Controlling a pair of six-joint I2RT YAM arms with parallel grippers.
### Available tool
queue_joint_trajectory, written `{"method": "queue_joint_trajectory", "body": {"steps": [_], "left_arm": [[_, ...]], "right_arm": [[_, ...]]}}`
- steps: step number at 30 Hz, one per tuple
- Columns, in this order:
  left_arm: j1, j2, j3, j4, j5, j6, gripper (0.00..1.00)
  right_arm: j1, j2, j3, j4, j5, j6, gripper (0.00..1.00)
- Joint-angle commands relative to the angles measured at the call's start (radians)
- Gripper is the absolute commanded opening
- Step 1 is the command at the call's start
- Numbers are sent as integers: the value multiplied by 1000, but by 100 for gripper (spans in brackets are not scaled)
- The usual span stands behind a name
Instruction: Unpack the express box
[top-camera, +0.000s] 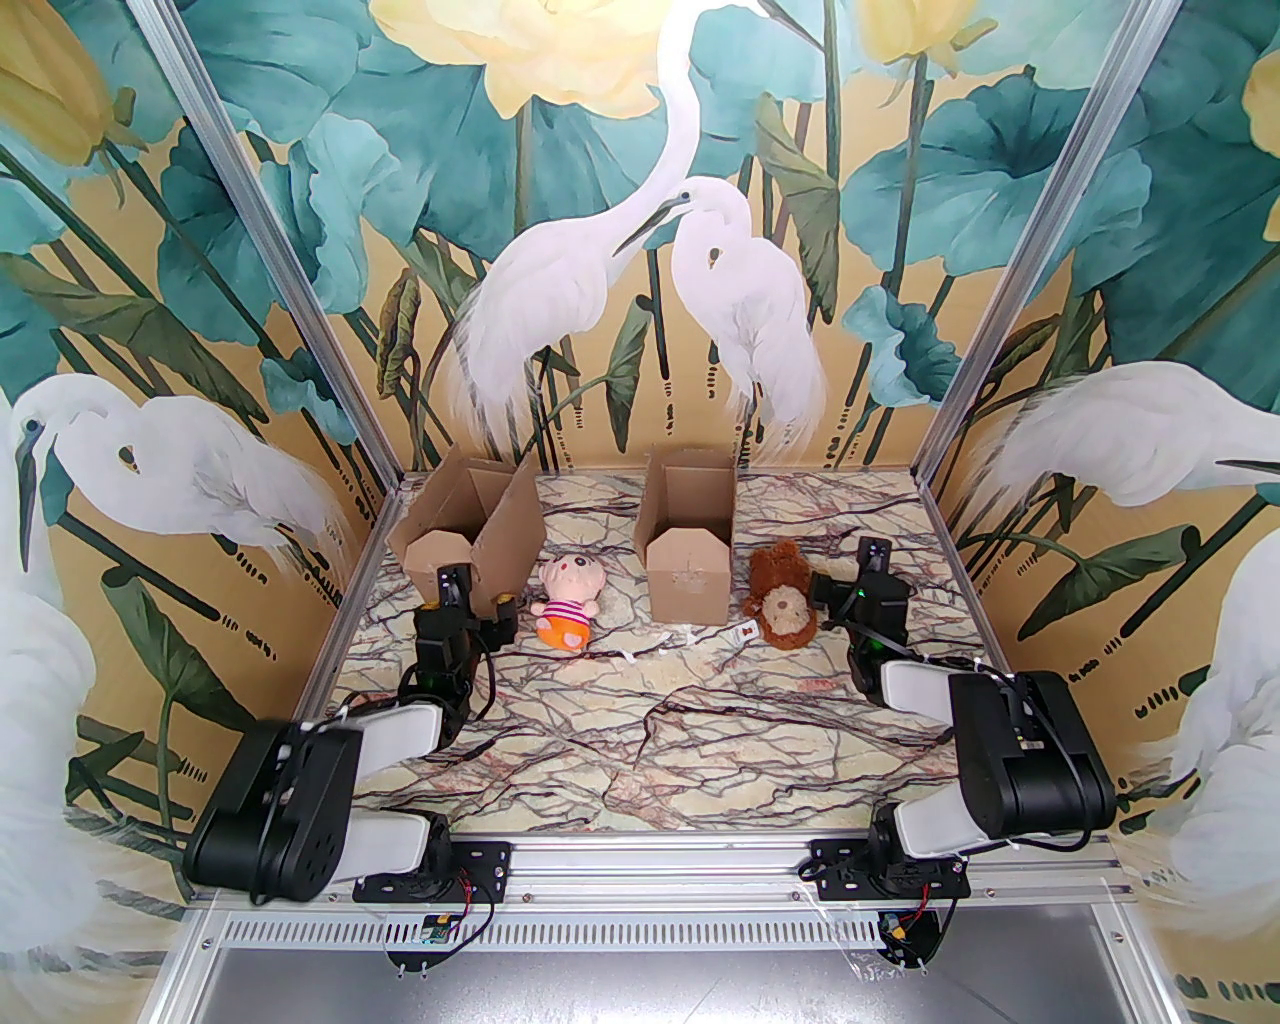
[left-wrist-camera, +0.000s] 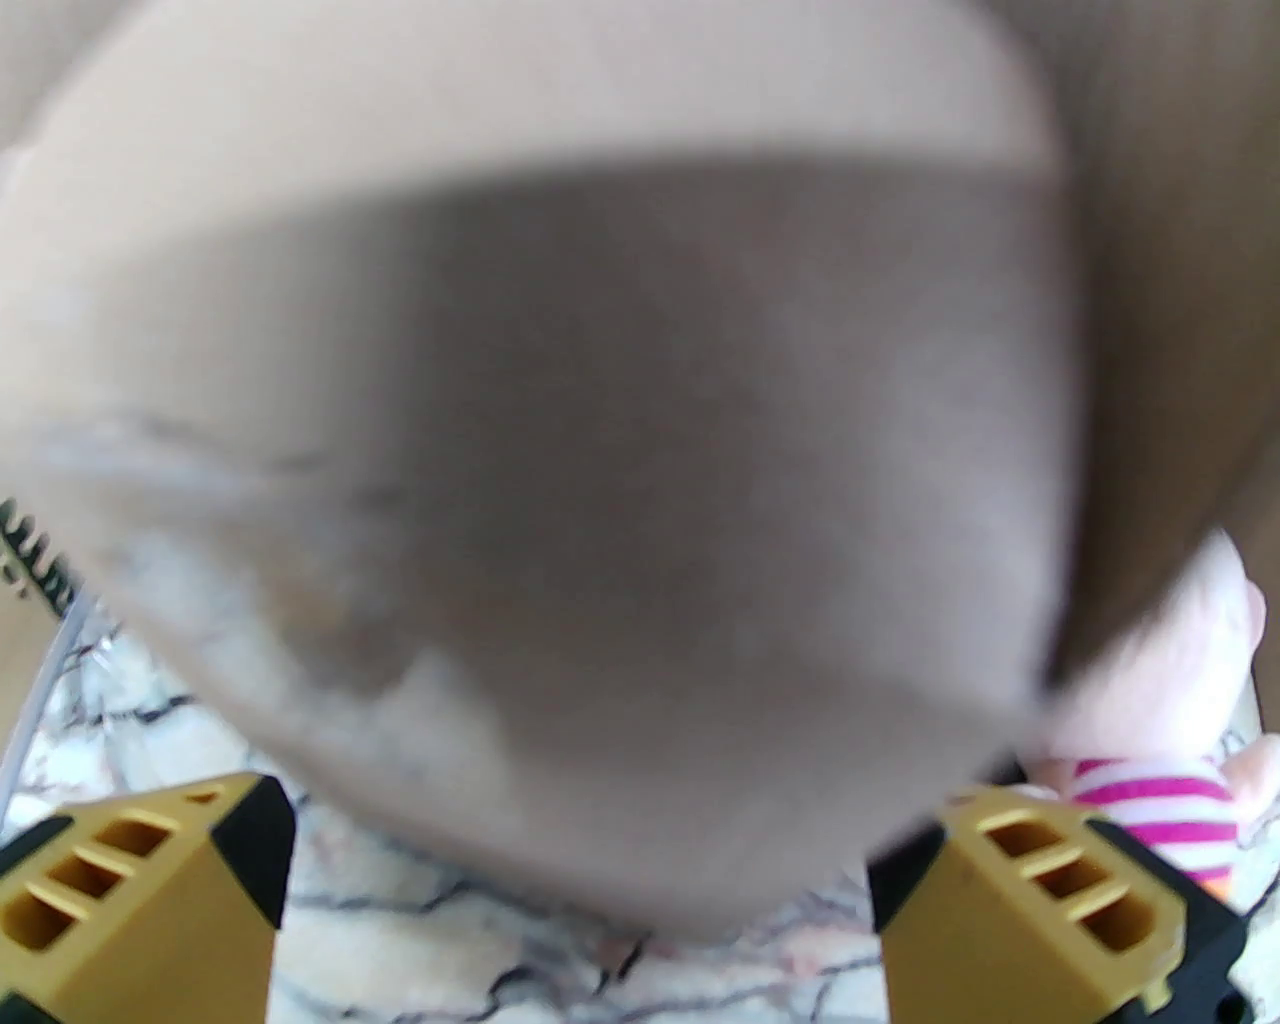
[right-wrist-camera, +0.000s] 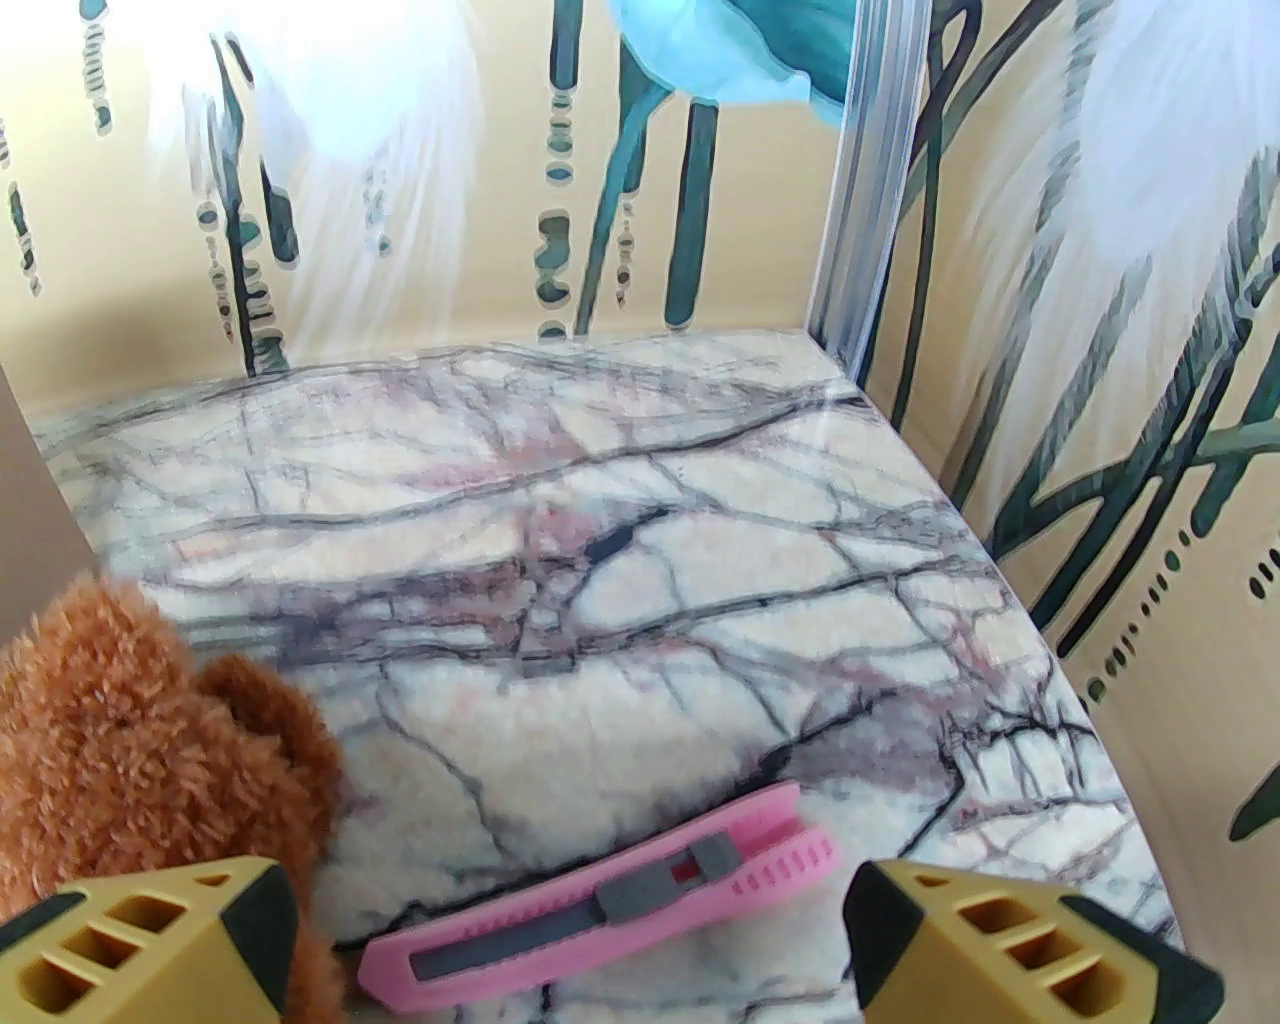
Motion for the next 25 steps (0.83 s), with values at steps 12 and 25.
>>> {"method": "queue_joint_trajectory", "body": {"steps": [12,25], "left_arm": [[81,130,25,234,182,-6,100],[83,128,41,202,173,-12,100]], "right_arm": [[-15,24,-39,137,-128,-23,99],[-21,24,-36,130,-139,-20,99]]}}
